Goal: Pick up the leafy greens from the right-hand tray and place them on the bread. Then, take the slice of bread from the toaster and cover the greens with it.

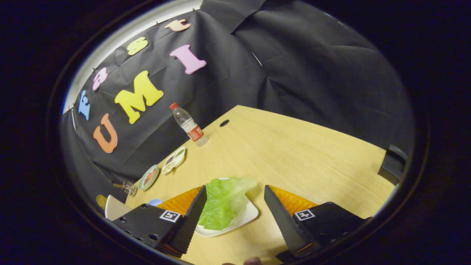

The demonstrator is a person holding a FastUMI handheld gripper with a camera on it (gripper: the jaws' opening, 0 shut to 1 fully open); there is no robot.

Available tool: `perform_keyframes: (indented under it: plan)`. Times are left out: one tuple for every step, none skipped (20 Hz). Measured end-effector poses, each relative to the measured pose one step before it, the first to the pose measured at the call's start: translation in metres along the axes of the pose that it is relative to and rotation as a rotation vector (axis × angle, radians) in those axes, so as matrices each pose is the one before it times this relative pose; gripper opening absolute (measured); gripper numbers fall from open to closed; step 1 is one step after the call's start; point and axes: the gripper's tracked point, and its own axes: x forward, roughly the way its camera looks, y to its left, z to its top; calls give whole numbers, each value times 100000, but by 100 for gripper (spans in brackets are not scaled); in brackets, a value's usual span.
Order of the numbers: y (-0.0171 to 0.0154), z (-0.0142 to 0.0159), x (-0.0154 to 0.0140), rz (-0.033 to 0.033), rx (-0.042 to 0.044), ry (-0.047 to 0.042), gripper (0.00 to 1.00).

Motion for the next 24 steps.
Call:
perform_keyframes:
  plan:
    - [-61,75,532,-36,1138,449,96]
    - [-47,-77,397,203,649,512,96]
    - [4,-20,485,-166,639,595,96]
    - [5,-2,501,292,1363,931,96]
    - [39,-82,441,321,1818,1386,96]
    - [191,28,445,769,2042,1267,95]
    - [160,-89,98,964,2004,641,94]
    - [54,230,193,624,598,-373,93]
    - [-188,245,302,-496,-104,-400,93]
    - [-166,223,206,-1169,136,-179,85]
    - [79,-47,582,-122,329,781,77]
    - [5,-155,89,-443,-97,702,69]
    - [-407,-54,235,-1520,399,19,56]
    - [-678,177,266,-1710,133,-177,43]
    - [-52,368,-205,461,1101,-783,30]
    - [-22,271,-242,-103,315,-541,17]
    - [-200,179,-213,-142,-1161,-1014,4]
    - [362,422,219,2347,-746,-374,3]
    - [386,-124,-1016,1327,-1078,-1098,0]
    - [357,356,-307,1062,-777,-1448,0]
    - [597,412,-362,1312,-817,-1306,0]
    - [757,197,-659,1535,-840,-1264,0]
    - [852,386,-597,1523,-797,-1256,0]
    - [925,362,-714,1799,-654,-1412,0]
